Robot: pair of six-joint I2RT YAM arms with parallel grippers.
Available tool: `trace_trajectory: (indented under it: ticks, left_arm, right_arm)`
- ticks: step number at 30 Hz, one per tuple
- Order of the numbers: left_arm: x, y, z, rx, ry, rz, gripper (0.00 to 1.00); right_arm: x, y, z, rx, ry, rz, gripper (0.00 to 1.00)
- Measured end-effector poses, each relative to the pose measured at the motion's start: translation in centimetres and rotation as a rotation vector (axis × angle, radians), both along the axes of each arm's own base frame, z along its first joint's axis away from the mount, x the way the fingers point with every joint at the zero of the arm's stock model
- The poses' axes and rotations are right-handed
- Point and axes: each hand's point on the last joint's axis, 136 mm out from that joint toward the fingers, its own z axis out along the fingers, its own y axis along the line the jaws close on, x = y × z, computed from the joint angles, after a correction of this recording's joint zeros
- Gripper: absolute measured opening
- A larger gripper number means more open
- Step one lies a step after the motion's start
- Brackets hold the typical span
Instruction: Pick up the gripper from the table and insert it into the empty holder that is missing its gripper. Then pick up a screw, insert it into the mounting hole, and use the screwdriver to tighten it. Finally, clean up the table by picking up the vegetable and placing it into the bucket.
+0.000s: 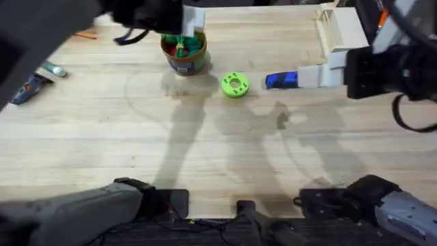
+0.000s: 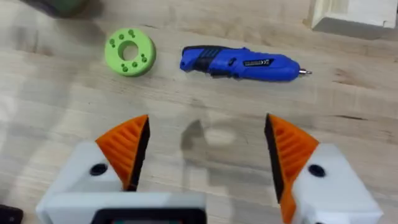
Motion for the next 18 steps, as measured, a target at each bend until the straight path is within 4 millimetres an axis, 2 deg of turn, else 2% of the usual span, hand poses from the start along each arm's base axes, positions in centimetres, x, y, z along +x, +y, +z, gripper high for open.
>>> trace_trajectory:
  ticks: [3,7,11,14,15,18]
  left_arm:
    - [-2.6,-0.2,1.4,-0.005,0.004,-0.019,0.985]
    - [-5.3,-1.6,2.3,-0.042,-0.026,-0.068,0.985]
    - [-8.9,-1.9,0.8,-0.072,-0.02,-0.095,0.985]
    - [-11.2,-1.2,-0.9,-0.084,-0.006,-0.089,0.986]
    - [-12.8,-0.5,-2.3,-0.092,0.003,-0.081,0.986]
    - [-13.8,-0.1,-3.1,-0.096,0.003,-0.076,0.986]
  right_arm:
    - [-0.6,-0.3,1.1,0.02,-0.042,0.0,0.991]
    - [-1.6,-0.8,2.4,0.046,-0.097,0.0,0.991]
    - [-2.8,-1.4,2.9,0.055,-0.115,0.0,0.992]
    - [-3.9,-1.9,2.5,0.043,-0.089,0.0,0.992]
    - [-4.6,-2.2,1.9,0.028,-0.058,0.0,0.991]
    - [-4.7,-2.3,1.9,0.027,-0.056,0.0,0.992]
